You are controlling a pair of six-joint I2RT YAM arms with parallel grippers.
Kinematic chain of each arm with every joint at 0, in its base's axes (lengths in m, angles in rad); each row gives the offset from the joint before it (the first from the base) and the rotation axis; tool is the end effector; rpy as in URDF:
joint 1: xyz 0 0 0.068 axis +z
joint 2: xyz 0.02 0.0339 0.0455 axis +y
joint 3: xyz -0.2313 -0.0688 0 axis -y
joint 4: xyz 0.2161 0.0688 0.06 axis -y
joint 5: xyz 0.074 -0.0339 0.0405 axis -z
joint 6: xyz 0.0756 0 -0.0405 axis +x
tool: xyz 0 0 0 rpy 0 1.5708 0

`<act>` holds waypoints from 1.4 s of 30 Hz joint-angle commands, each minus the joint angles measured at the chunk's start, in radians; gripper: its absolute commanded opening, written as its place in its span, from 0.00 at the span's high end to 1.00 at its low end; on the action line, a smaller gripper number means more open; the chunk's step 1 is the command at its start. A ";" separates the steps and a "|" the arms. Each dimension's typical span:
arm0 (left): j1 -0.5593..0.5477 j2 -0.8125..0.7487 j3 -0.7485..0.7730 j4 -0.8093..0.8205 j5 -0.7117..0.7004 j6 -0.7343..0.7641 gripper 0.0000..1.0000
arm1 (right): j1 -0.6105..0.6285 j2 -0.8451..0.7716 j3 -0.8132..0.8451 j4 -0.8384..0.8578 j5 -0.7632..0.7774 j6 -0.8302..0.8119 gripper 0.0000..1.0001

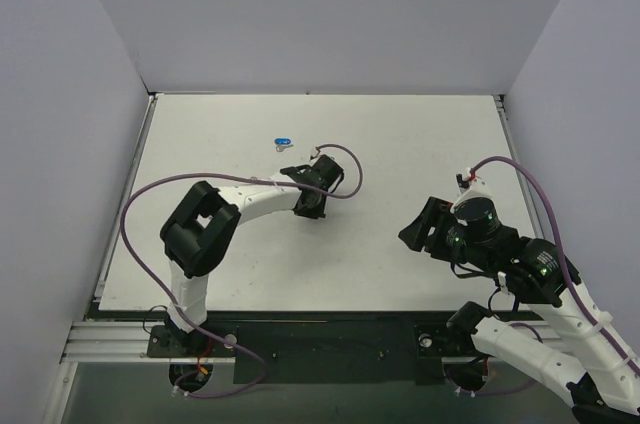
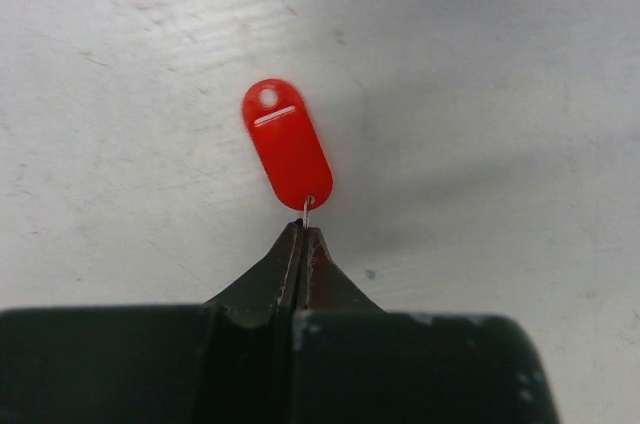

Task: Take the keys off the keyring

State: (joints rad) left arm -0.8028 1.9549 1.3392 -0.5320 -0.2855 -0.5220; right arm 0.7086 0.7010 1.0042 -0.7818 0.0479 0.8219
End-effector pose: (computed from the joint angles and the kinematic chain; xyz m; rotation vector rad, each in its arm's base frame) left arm 0.2778 -0.2570 0.1185 0.2883 2.6211 -0.0494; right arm 0.1271 0.1042 0.3156 0.1546 2.1674 0.8772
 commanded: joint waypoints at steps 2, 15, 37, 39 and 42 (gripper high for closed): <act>0.158 -0.070 0.051 -0.026 -0.009 0.060 1.00 | 0.005 0.008 0.020 -0.008 0.004 -0.006 0.45; 0.364 0.035 0.227 -0.129 -0.066 0.145 1.00 | 0.006 -0.003 0.022 -0.031 0.013 -0.004 0.45; 0.239 -0.516 0.008 -0.212 0.022 0.099 0.14 | 0.002 -0.077 0.005 0.059 0.052 -0.007 0.30; 0.205 -0.586 -0.034 -0.220 0.019 0.088 0.14 | 0.000 -0.095 -0.004 0.065 0.067 -0.004 0.32; 0.175 -0.683 -0.110 -0.232 0.026 0.068 0.14 | 0.000 -0.103 -0.001 0.067 0.084 -0.013 0.31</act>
State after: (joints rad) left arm -0.6037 1.3685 1.3067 -0.7296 -0.2802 -0.4213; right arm 0.7082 0.6113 1.0039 -0.7410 0.0742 0.8200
